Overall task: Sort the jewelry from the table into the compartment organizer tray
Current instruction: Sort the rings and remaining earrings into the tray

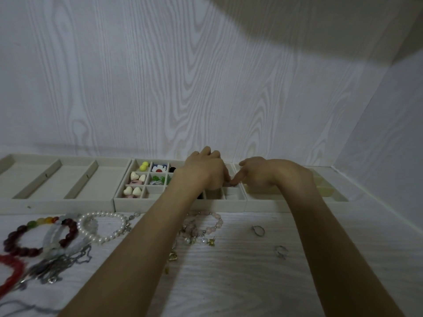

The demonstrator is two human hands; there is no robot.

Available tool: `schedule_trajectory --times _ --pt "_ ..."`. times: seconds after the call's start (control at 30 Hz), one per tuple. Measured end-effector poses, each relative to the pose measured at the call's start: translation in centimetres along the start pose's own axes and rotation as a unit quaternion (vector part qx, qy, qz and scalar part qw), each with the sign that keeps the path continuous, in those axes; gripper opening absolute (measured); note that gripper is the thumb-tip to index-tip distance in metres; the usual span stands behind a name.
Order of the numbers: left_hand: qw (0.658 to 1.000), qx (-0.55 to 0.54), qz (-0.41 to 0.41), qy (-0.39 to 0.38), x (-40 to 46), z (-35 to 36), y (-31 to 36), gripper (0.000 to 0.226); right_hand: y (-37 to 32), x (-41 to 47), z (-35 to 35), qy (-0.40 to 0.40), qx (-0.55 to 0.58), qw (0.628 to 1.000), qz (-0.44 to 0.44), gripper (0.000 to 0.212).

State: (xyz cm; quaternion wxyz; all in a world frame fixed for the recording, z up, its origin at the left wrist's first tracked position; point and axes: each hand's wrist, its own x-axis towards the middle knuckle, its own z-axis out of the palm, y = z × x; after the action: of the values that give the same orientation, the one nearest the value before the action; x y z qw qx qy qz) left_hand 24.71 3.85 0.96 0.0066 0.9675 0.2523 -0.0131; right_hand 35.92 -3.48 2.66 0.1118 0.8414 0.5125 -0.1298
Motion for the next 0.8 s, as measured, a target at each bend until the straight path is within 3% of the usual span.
schedule_trajectory --times 0.17,0.33,0.5,0.8 --pt "1.0 -0.023 0.001 0.009 0.1 0.1 -0.5 0.041 0.7 -2.5 -1.5 0.063 0.04 0.996 -0.038 0.049" --pt "0.999 -0.036 -0.001 0.002 0.1 0.2 -0.8 0.039 0.0 -0.1 0.1 0.023 0.021 0.999 -0.022 0.039" --pt "0.999 -0.054 -0.01 0.0 0.2 -0.1 -1.3 0.038 0.5 0.4 0.4 0.019 0.011 0.999 -0.025 0.047" --pt "0.998 -0.055 -0.011 -0.007 0.3 0.1 -1.1 0.044 0.2 -0.1 0.1 0.034 0.021 0.999 -0.028 0.043"
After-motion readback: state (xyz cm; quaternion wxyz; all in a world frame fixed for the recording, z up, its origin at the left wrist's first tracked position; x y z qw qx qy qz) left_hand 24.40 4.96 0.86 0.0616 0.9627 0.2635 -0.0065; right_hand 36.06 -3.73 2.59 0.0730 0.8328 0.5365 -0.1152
